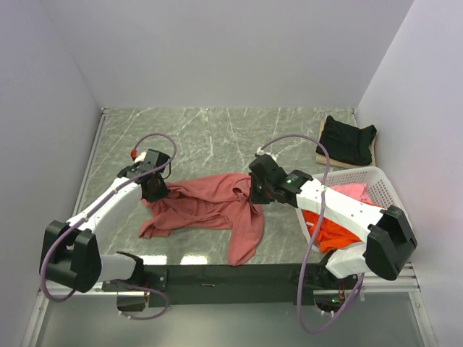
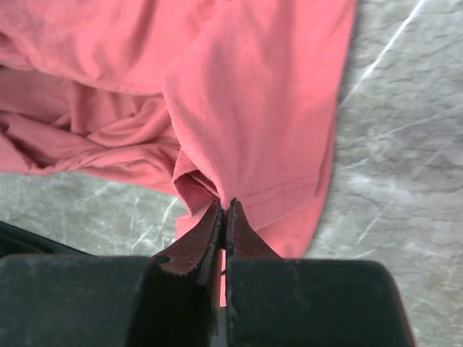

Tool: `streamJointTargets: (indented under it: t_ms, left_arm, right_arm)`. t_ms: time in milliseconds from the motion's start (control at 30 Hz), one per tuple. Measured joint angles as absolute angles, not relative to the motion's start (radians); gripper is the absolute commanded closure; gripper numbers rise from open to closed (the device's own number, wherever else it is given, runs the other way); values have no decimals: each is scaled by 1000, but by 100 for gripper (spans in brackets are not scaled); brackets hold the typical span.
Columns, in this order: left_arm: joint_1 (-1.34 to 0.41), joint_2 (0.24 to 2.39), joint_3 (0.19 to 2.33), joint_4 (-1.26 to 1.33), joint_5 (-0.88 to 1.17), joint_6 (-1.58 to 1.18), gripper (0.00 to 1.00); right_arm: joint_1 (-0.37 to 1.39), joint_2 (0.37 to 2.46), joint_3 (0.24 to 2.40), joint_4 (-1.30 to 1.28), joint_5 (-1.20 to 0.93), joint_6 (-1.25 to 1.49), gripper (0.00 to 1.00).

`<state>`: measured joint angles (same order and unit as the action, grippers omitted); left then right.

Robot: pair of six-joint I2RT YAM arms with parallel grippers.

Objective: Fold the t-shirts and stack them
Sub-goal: Flatten the tshirt out

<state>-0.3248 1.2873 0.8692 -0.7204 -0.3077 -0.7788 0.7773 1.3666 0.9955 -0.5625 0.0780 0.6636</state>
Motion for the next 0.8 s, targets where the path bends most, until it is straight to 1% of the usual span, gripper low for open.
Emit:
streamJointTargets:
  t_ms: [167,267,367,567,633,667,733,800]
  left_arm:
    - [-325,1271,870,-732,-303,-778,73]
    - [-325,1267,869,-734,-296,-779,72]
    - [-325,1257,859,-734,-289,-779,72]
    - [-325,1248,833,-727,-271,-779,71]
    - [-325,1248,830,-725,-263,-779,72]
    - [-325,1248,830,-724,-259,-779,79]
    - [-325,1248,830,-722,-258,-779,85]
    - [-325,1248,830,-723,-259,-778,86]
  right_arm:
    - [756,1366,995,-566,66,651,87]
    - [755,1366,995,-563,49,646,83]
    - [755,1366,993,-551,29,646,80]
    - [755,1386,969,-490,-30,642,79]
    - [755,1406,959,-467,-47,641,81]
    - [755,1413,956,-462,-51,639,88]
    - [755,1423,953,-456,-58,637,100]
    - [755,1424,953,-452,-61,635,100]
